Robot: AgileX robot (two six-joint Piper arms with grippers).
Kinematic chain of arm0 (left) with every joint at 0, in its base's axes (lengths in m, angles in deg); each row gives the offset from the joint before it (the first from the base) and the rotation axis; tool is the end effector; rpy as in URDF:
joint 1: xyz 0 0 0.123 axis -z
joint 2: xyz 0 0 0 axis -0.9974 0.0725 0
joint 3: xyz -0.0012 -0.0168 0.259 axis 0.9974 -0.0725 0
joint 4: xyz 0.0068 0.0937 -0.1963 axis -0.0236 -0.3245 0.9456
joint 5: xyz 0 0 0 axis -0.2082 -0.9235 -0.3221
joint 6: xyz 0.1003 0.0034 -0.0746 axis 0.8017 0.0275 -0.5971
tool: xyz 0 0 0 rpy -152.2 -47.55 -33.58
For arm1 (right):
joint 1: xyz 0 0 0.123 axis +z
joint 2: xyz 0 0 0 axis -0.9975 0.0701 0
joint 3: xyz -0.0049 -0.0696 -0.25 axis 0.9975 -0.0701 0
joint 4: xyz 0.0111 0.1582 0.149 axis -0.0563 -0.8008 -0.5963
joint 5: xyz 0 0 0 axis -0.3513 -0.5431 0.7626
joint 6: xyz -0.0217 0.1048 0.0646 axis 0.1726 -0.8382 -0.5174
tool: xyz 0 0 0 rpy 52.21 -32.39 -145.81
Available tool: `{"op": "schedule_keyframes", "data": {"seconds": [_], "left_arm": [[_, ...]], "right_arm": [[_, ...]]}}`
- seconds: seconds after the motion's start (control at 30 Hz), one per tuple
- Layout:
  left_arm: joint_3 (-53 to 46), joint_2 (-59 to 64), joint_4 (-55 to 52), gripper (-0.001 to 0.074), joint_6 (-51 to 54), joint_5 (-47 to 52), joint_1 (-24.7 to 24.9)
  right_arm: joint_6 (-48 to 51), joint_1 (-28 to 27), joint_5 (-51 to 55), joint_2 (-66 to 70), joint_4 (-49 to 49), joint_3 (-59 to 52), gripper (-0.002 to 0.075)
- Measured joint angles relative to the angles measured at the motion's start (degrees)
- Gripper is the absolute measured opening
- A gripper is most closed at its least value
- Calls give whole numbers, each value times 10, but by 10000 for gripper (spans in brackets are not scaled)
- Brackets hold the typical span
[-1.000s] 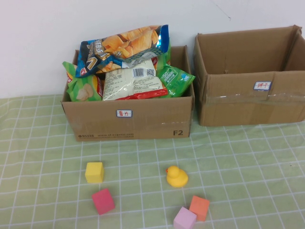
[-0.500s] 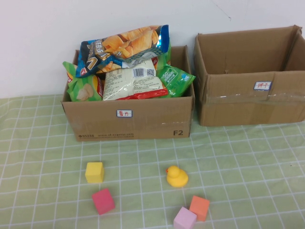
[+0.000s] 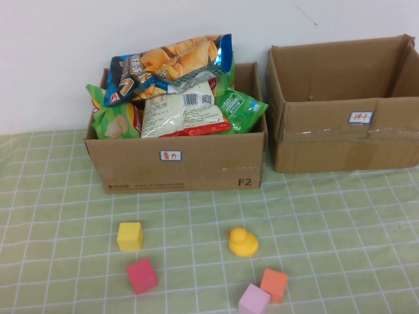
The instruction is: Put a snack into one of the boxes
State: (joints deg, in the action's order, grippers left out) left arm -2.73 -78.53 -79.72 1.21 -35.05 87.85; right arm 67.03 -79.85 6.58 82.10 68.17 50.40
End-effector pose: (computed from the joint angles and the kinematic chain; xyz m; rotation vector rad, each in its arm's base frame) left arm 0.0775 -0.0043 0.1710 0.0177 1.8122 -0.0538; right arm 0.0755 0.0109 0.1672 -0.0805 1.8449 0.1209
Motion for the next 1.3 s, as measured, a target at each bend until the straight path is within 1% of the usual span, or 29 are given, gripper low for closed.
{"op": "schedule_keyframes", "data": {"seconds": [0.3,0.53,0.67,0.83,1.07,1.3], "left_arm": [[0,0,0,-2,0,1,0],[0,0,0,-2,0,1,0],[0,0,0,-2,0,1,0],[0,0,0,-2,-1,1,0],[0,0,0,-2,-1,1,0],[0,0,0,-2,-1,1,0]], "right_arm": [[-13,-1,1,0,17,0,-2],[-13,-33,1,0,31,0,-2],[-13,-38,1,0,32,0,-2],[-16,-34,1,0,36,0,-2],[-30,-12,1,0,44,0,-2],[-38,-10,1,0,51,0,-2]]}}
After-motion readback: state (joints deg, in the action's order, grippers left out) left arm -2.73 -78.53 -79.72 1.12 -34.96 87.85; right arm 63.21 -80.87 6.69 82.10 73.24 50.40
